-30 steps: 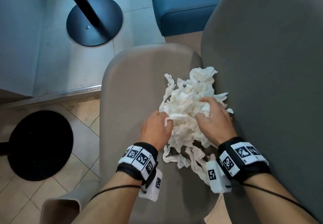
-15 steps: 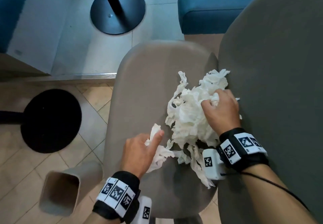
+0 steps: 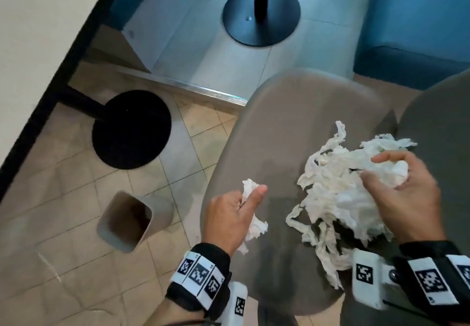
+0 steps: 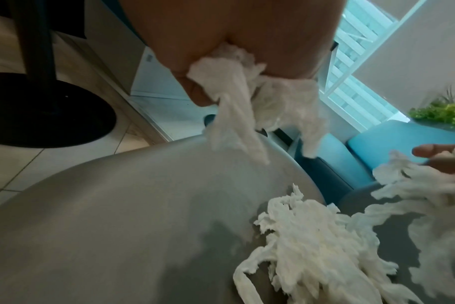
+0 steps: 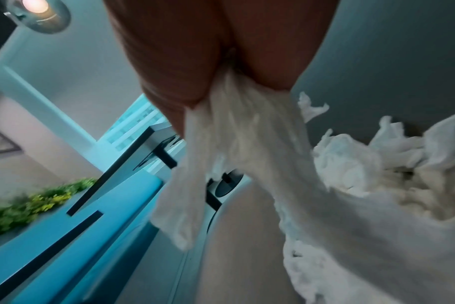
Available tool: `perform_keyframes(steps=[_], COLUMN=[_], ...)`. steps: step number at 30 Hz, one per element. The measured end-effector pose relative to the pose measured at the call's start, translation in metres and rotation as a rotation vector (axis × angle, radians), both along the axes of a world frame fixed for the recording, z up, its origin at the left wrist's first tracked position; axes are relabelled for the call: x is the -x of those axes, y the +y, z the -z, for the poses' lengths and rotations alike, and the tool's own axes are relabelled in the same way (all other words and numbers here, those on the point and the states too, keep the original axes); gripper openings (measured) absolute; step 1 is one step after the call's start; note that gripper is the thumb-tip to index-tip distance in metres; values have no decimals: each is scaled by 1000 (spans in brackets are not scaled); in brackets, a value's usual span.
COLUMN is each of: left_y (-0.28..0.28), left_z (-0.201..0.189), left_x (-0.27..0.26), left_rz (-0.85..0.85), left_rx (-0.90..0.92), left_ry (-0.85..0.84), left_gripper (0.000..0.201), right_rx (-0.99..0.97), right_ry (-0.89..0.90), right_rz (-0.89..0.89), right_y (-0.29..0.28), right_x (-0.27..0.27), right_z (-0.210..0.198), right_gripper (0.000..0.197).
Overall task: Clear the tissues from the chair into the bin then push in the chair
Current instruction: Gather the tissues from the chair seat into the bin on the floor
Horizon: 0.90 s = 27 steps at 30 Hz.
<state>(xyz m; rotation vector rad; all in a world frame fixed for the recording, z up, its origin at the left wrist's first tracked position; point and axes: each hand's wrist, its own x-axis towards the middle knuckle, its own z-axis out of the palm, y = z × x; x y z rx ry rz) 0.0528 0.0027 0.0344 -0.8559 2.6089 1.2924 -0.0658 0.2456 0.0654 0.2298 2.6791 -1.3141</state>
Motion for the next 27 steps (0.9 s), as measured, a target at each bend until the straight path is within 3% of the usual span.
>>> perform_keyframes(steps=[3,5,7,10,13,17,20,24,27], left_y=[-25,-44,-65,-98,-132,-177,-211,-256,-287], left_z=[-5,-3,0,5,13,20,29,54,81], left_x=[-14,-26,-39,-64,-93,-138,-172,-211,-230], left_rz=[-12,-8,-49,-113,-172,-258,-320,-317,-340], left_rx=[10,-18,-93,-181,-199,-277,-325,-242,-165], left_ry=[9,5,10,26,35,28,10,-44,-92], left_gripper=[65,61,45,21,23,16,12,32,36], right_rx=[-58,-126,-226,-332,-352,-114,58,248,300], right_ry=[65,124,159,212,253,211,147,-11,-109], right_rz=[-51,-57,-51,-41,-111,-167,-258,-339,-391], right_y=[-23,-38,-45,-40,-98,-208,-273,-350,-405], right_x=[-7,-12,-16,-19,-40,-84,-114,-149,-172], right_z=[-3,-3,10,41,20,-3,2,45,87], right_gripper=[32,24,17,22,16,13,30,36,36])
